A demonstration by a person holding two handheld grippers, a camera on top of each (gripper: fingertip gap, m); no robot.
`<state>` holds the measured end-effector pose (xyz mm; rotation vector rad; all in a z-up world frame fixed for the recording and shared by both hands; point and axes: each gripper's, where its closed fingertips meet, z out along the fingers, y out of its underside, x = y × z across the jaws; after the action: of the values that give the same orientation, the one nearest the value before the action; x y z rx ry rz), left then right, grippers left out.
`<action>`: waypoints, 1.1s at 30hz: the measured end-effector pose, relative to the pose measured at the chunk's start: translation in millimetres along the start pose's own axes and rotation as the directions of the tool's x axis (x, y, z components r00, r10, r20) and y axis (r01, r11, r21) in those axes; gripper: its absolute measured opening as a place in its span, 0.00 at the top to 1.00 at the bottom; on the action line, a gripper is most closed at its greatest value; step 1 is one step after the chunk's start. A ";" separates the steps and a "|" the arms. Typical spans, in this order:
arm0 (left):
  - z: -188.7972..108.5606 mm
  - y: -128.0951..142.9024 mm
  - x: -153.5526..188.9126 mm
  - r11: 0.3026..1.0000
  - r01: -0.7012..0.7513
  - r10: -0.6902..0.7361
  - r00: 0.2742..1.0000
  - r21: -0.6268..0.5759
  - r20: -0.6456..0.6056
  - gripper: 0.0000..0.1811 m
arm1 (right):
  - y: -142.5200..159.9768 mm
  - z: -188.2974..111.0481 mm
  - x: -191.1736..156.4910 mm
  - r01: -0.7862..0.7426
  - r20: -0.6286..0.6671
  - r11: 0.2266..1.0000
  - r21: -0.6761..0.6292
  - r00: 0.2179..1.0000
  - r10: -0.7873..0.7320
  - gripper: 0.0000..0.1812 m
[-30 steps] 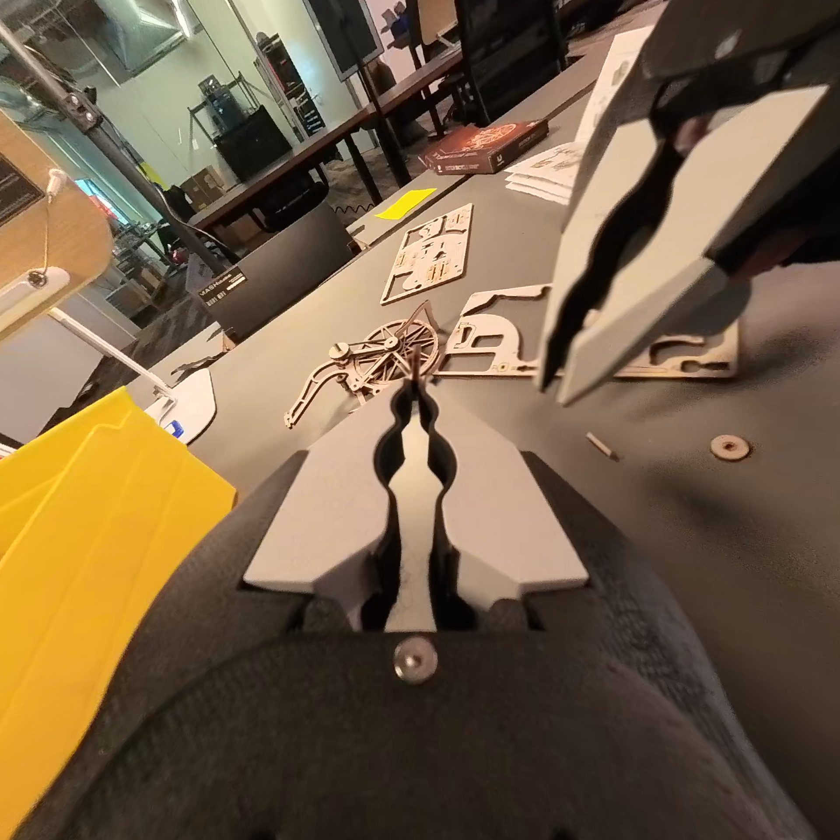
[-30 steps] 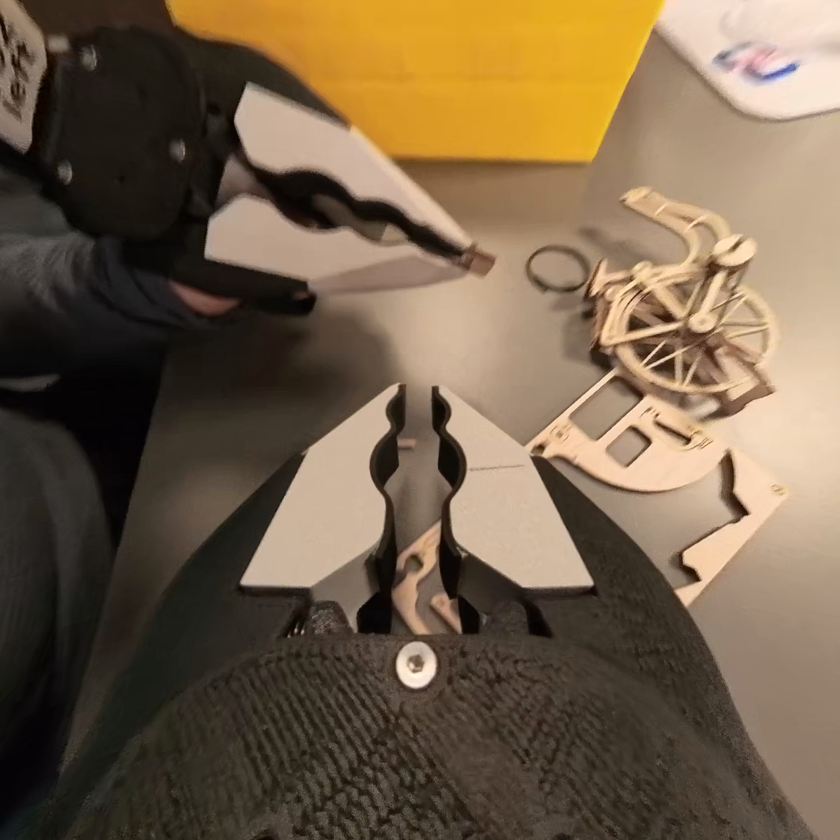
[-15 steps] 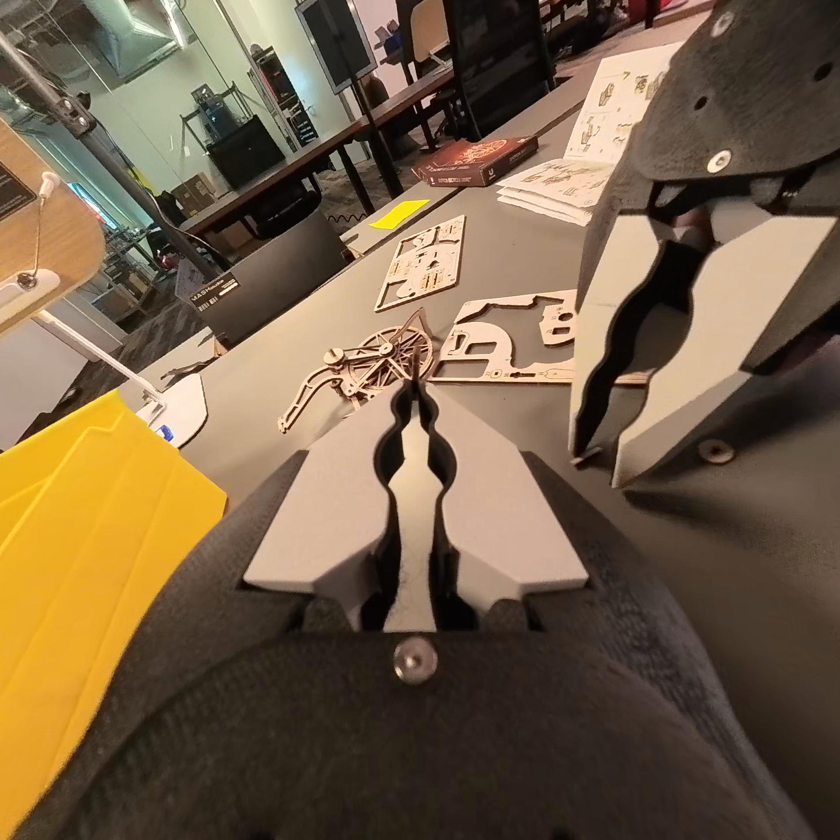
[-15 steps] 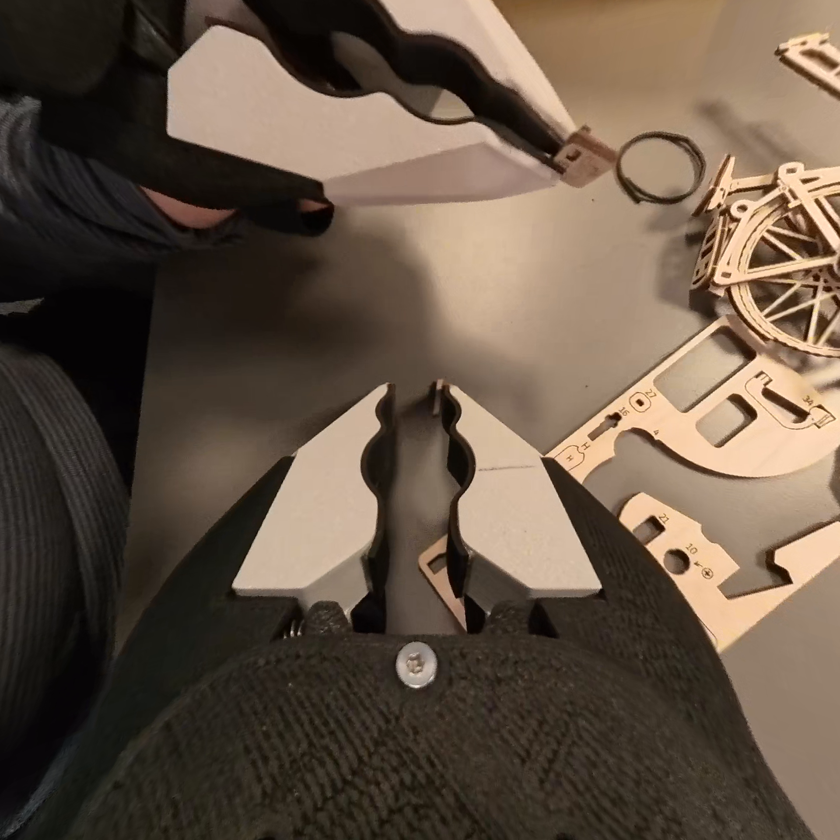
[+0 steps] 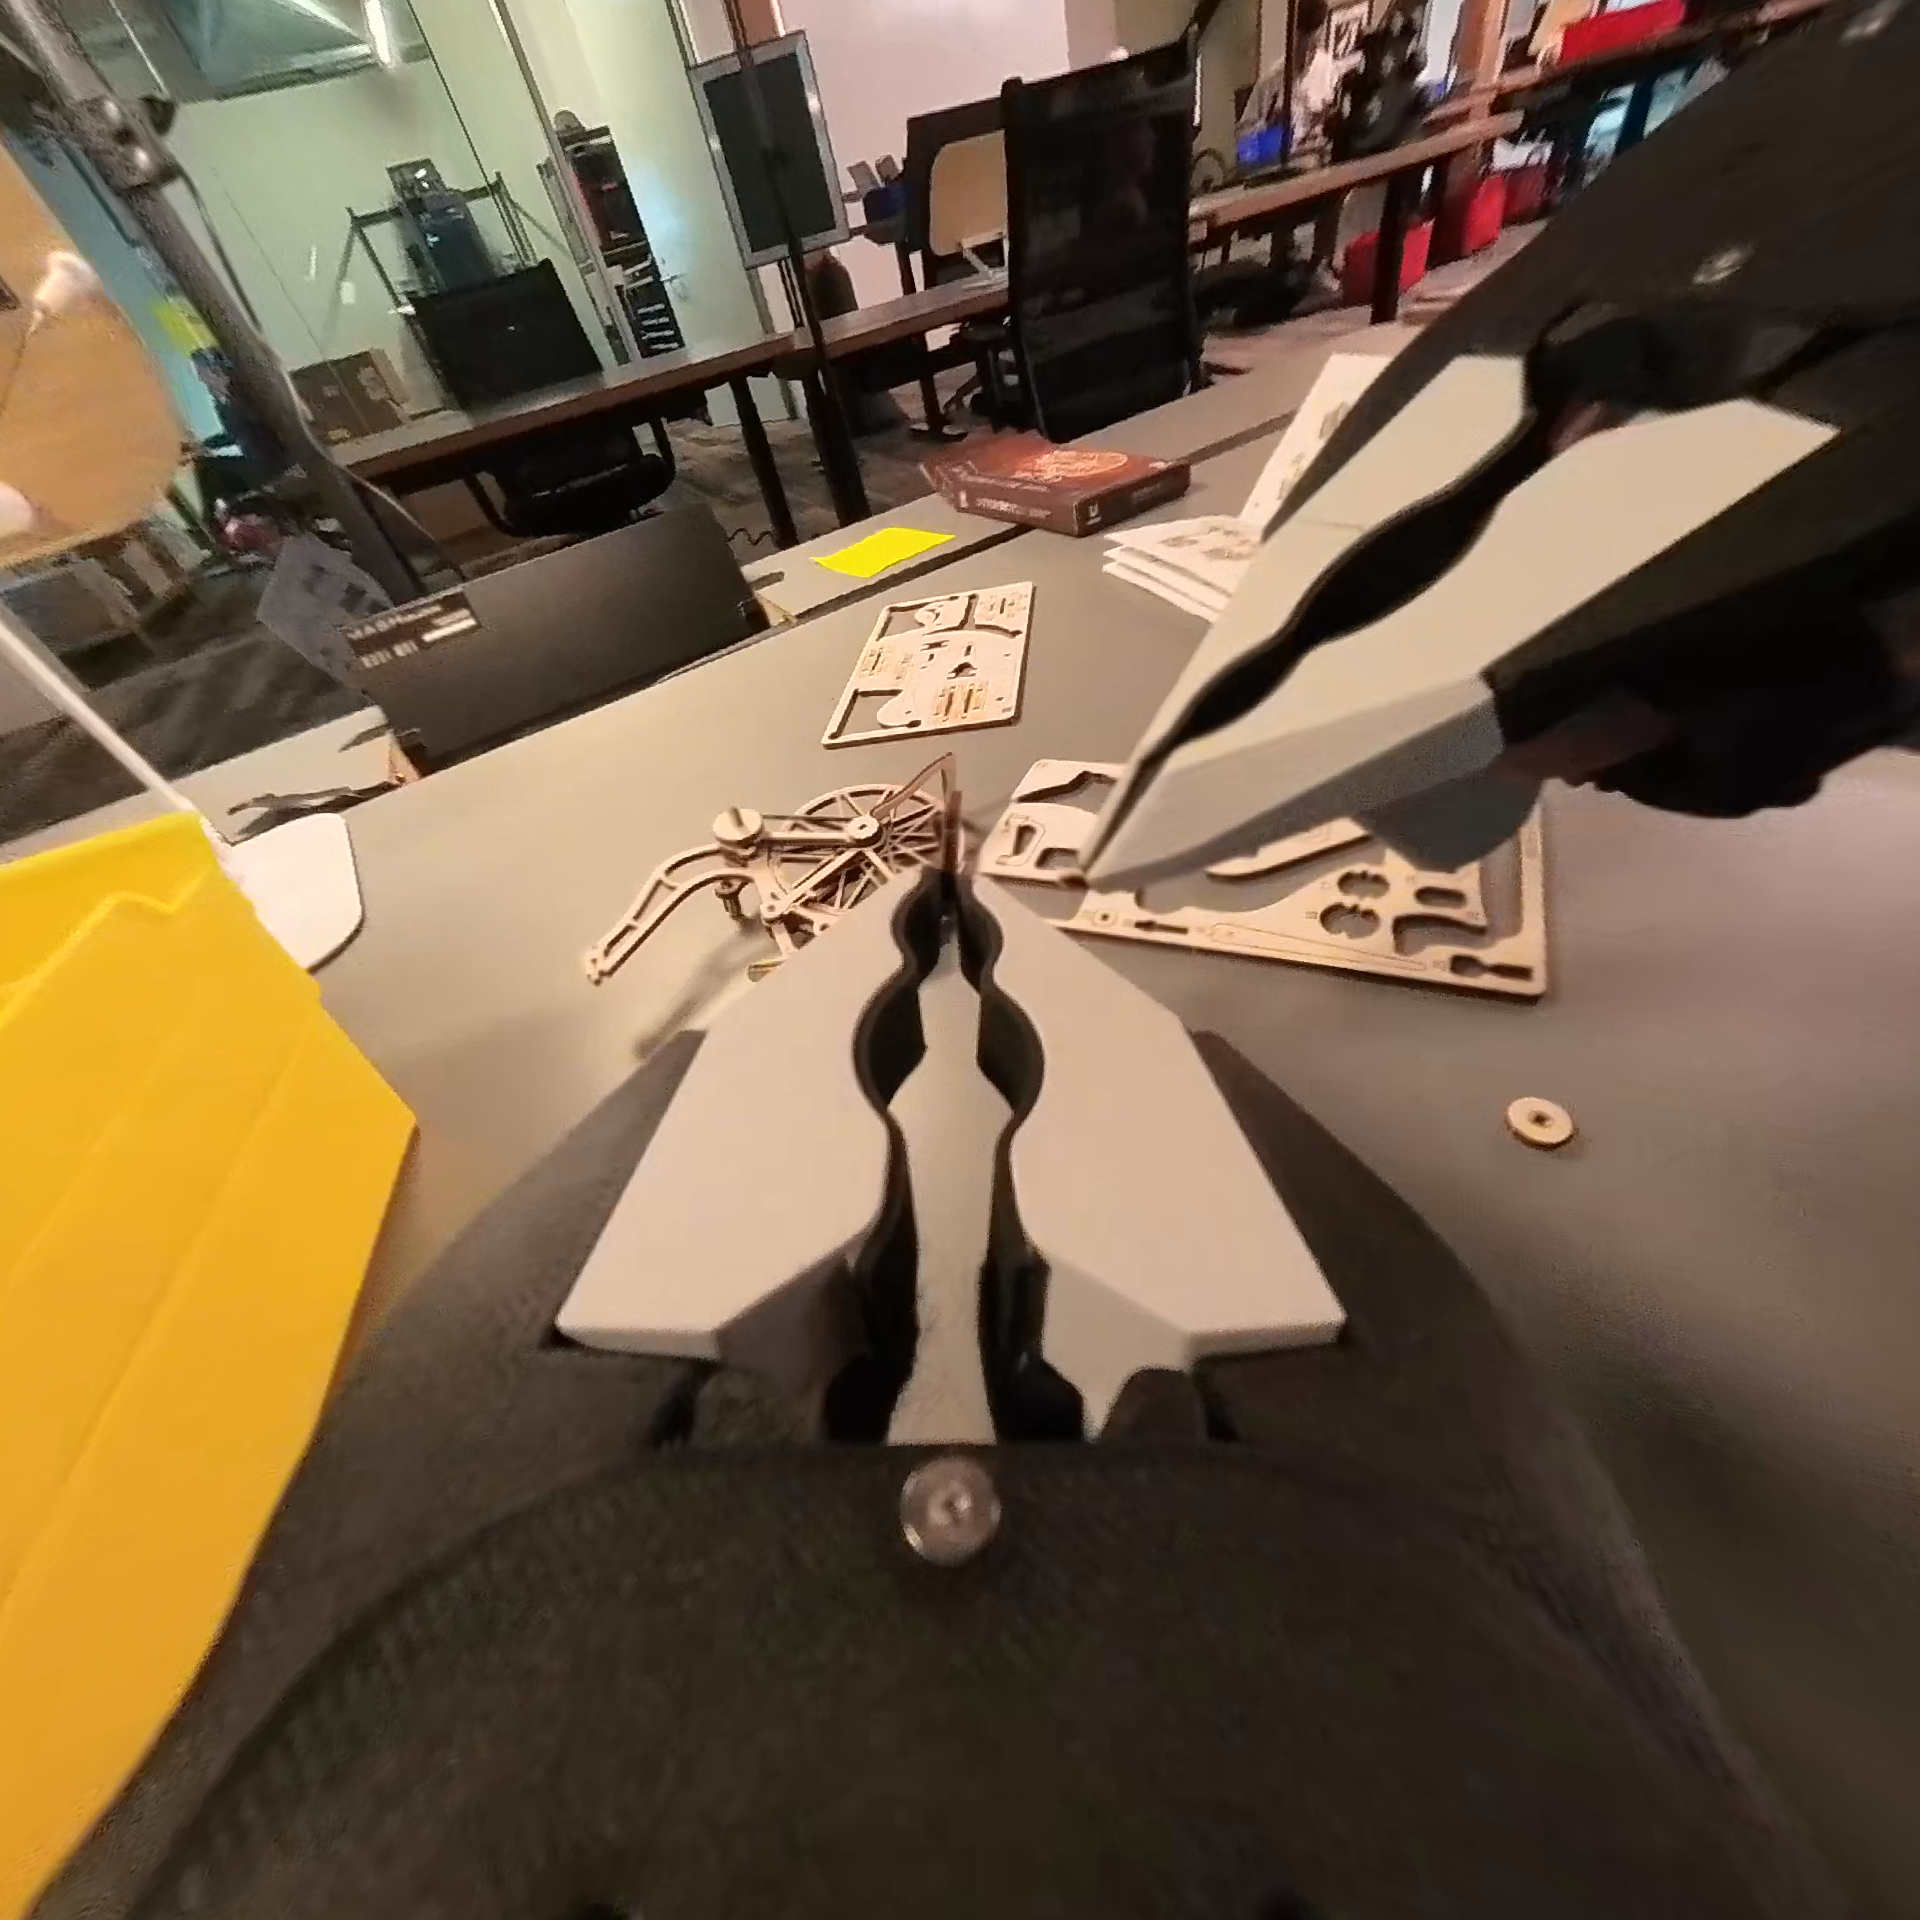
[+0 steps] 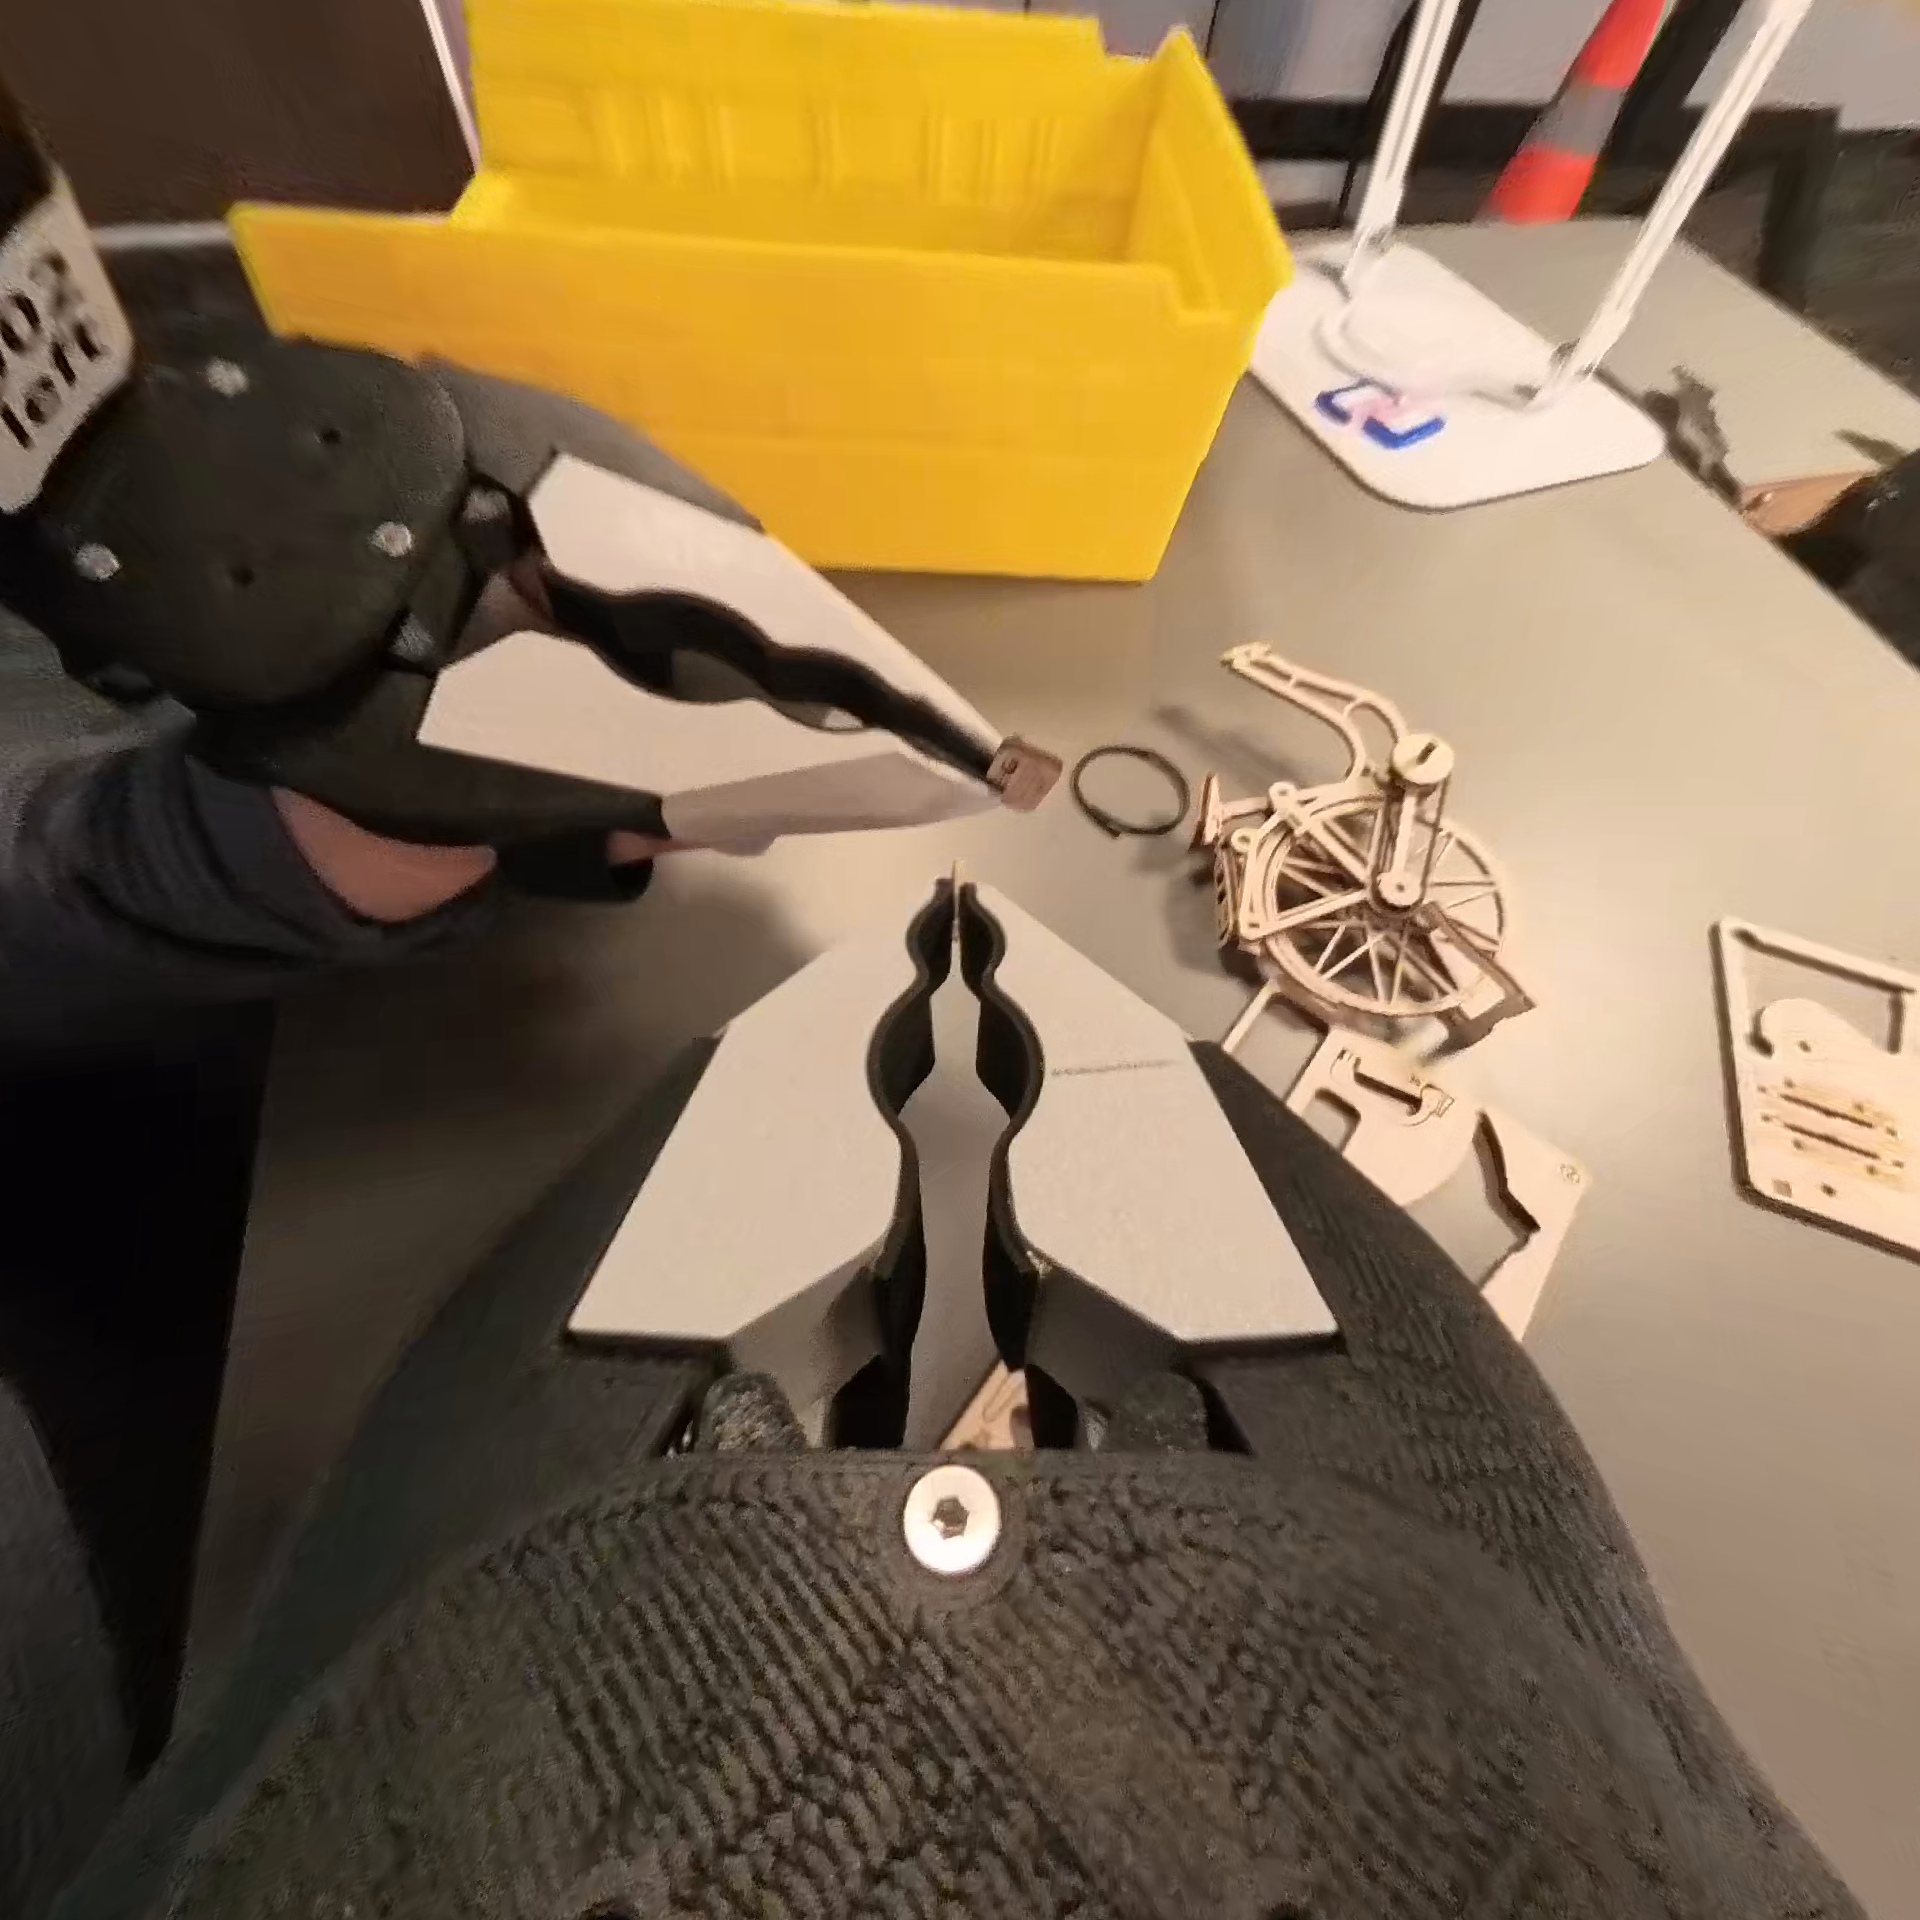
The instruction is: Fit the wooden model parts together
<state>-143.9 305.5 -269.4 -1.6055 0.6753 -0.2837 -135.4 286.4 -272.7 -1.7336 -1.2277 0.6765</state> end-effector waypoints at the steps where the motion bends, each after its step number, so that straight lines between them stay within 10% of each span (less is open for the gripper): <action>1: -0.2 -0.4 -0.3 1.000 0.012 -0.012 1.000 0.004 -0.007 0.99 | -5.0 0.0 1.0 -0.009 -0.008 1.000 0.021 1.000 0.010 1.00; 33: 4.8 3.8 15.9 0.984 -0.172 0.172 0.985 -0.034 -0.016 0.99 | -7.9 2.7 10.9 -0.083 0.016 0.994 0.078 0.997 0.082 1.00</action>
<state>-129.6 300.2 -277.1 -1.5687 0.8279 -0.1561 -137.2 298.4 -266.3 -1.7244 -1.1283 0.7754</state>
